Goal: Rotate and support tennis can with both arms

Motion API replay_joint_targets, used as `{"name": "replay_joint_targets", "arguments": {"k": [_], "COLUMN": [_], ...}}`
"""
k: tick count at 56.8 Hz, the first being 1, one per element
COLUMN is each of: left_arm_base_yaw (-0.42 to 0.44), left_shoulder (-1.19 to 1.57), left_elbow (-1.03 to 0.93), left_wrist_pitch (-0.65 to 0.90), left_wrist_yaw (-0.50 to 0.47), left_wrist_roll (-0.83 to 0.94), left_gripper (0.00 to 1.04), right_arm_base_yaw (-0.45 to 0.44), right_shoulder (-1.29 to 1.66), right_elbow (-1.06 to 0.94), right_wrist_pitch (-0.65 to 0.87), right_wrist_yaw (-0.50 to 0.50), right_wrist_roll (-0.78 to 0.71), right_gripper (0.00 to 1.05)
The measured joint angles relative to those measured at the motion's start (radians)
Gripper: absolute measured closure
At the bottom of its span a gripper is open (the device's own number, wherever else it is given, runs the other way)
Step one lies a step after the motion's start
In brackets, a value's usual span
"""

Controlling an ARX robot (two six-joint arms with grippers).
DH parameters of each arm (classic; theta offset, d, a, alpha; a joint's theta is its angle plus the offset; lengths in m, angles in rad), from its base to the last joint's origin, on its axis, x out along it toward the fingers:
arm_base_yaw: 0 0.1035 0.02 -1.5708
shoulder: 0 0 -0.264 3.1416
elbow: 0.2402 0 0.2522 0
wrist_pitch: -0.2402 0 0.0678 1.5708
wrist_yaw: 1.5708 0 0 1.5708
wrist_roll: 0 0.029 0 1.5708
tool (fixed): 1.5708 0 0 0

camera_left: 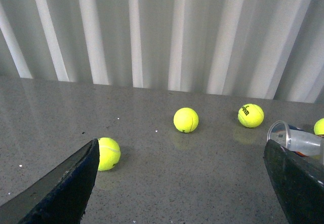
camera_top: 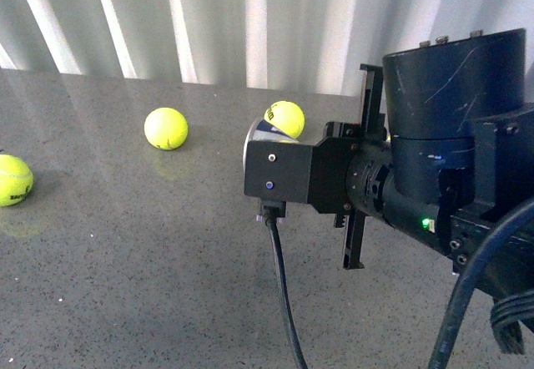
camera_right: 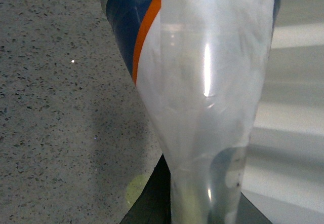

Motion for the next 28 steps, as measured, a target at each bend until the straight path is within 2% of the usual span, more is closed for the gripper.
{"name": "replay_joint_targets", "arguments": {"k": [19,28], "left_arm_base_yaw": [0.0,0.0], "left_shoulder": [0.0,0.0], "left_elbow": [0.0,0.0], "left_wrist_pitch": [0.0,0.0], "left_wrist_yaw": [0.0,0.0], "left_wrist_roll": [0.0,0.0], "left_gripper": [0.07,0.07], "right_arm_base_yaw": [0.055,0.093], "right_shoulder": [0.138,0.201], "right_elbow": [0.178,0.277], "right_wrist_pitch": [-0.087,-0.157], "right_wrist_yaw": [-0.043,-0.047], "right_wrist_roll": [0.004,0.056], "right_gripper": [0.98,0.98]}}
